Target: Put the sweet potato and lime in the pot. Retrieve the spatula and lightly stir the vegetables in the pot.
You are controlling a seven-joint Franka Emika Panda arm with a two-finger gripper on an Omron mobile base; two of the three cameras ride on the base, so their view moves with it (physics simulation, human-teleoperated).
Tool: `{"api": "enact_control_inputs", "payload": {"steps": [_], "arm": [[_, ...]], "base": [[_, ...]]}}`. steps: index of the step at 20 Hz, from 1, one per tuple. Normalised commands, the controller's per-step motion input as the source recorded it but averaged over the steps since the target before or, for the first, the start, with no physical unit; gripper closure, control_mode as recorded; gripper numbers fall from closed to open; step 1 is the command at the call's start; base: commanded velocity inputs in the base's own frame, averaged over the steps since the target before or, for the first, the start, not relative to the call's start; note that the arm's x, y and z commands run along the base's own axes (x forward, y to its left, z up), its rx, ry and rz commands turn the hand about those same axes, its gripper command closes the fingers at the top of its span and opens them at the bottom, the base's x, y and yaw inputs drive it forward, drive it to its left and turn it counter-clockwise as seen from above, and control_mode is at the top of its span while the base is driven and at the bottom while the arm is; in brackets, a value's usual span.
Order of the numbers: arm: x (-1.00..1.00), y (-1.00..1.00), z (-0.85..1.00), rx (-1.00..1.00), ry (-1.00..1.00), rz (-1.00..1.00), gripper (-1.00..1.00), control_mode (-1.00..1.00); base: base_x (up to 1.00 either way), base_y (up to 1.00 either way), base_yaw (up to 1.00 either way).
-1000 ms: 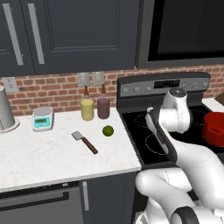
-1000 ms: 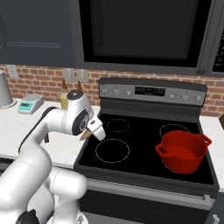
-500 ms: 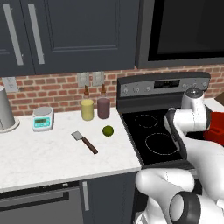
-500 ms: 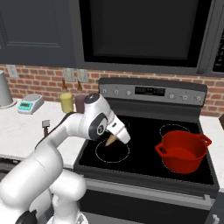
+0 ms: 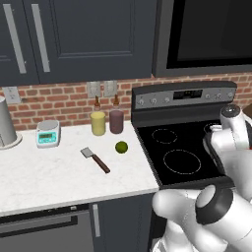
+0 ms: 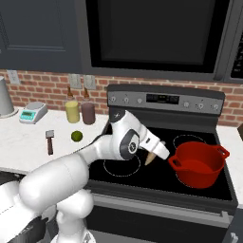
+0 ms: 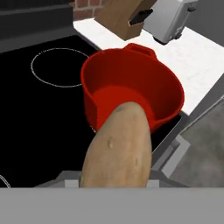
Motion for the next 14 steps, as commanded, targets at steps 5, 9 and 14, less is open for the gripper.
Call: {"api": "enact_control_inputs", "payload": {"steps": [5,9,14], "arm": [[0.15,-0.99,0.0,-0.1,0.0,0.0,1.0,-1.0],[0.23,-0.84,0.0,-0.03,0.0,0.0,1.0,-1.0],[0.48,-0.49,0.0,0.01,0.0,0.0,1.0,-1.0]], "base": [[0.0,0.0,0.0],[0.0,0.0,0.0],[0.0,0.0,0.0]]}}
